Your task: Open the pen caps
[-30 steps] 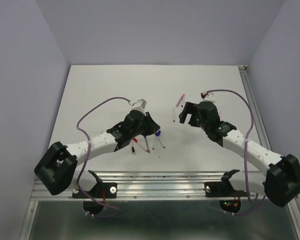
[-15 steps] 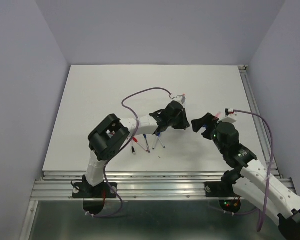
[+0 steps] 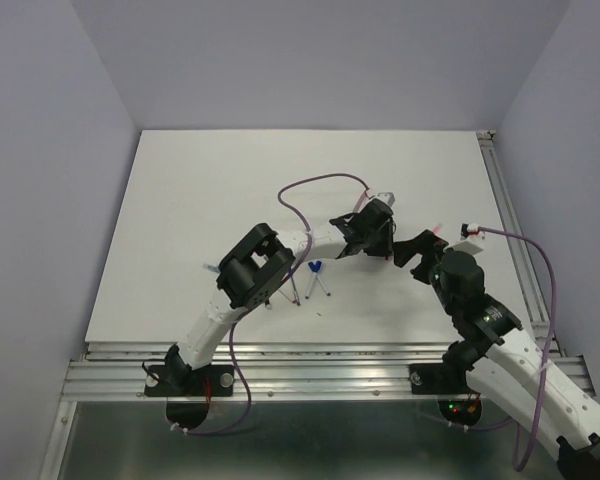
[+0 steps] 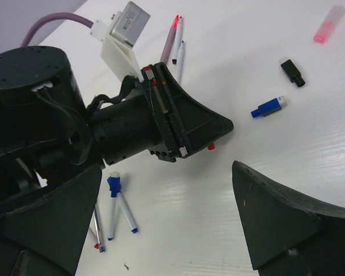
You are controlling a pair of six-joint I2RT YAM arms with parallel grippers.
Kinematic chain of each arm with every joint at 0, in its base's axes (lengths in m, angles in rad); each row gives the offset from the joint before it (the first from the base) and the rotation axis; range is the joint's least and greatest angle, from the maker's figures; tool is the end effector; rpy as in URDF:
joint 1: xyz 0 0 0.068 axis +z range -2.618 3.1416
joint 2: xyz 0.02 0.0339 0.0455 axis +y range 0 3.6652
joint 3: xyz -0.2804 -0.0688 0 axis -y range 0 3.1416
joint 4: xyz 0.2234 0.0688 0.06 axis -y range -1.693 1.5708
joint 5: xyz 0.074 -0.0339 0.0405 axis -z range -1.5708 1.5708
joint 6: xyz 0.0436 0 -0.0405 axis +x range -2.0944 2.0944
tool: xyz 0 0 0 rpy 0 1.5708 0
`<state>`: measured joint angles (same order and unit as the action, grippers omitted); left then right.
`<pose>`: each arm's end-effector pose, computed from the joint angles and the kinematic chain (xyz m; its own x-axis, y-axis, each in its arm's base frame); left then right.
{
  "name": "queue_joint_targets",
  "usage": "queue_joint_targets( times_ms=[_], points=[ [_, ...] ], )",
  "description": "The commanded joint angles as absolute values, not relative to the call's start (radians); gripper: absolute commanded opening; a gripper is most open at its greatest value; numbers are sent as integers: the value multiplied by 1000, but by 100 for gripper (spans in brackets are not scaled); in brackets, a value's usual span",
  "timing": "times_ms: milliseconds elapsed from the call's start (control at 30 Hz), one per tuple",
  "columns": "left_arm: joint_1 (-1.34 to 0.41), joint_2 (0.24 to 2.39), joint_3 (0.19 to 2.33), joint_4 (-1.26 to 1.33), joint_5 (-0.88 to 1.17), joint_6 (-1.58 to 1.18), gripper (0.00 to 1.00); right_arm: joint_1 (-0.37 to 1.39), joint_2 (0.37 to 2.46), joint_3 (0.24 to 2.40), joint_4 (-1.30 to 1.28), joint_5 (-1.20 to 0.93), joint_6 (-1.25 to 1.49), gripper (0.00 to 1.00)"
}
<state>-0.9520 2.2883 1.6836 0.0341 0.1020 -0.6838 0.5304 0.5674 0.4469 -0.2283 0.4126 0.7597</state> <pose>0.2986 -0.4270 0.1837 -0.7862 0.0206 -0.6176 0.4688 0.6712 -0.5743 0.1120 0.0454 0.2580 -0.3090 0.5502 -0.7758 0.1027 0.8302 0.5479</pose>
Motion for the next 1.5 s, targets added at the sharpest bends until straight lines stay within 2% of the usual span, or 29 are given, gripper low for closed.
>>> queue_joint_targets(
  times_ms=[0,133,200,300,467,567,767,800,967,1133,1233,1333,1467],
  points=[
    [-963,2302,1763,2,117,-666,20,526,520,425,-245,476,770,100],
    [-965,2316,1769,-17,120,-670,37,526,496,416,-250,482,765,100],
    [-966,2316,1769,-18,123,-670,40,526,491,414,-259,497,768,100],
    [-968,2312,1769,-18,136,-670,51,526,486,420,-276,508,775,100],
    [-969,2284,1755,-18,138,-667,55,526,489,428,-288,497,782,100],
    [-969,2238,1732,-18,111,-660,63,525,485,434,-302,486,787,100],
    [-968,2094,1638,-5,60,-621,87,526,468,457,-336,414,810,100],
    [-968,2070,1606,-6,43,-617,95,526,459,457,-344,401,819,100],
    [-965,1880,1429,31,-24,-601,99,526,417,463,-358,351,799,100],
    [-948,1702,1234,60,-77,-609,99,526,437,431,-258,82,752,100],
    [-936,1560,1068,78,-126,-623,99,529,582,452,-236,-33,720,100],
    [-917,1418,916,69,-172,-640,99,552,744,466,-197,-46,710,100],
    [-874,1197,708,11,-235,-730,99,745,873,494,-65,56,758,100]
  ],
)
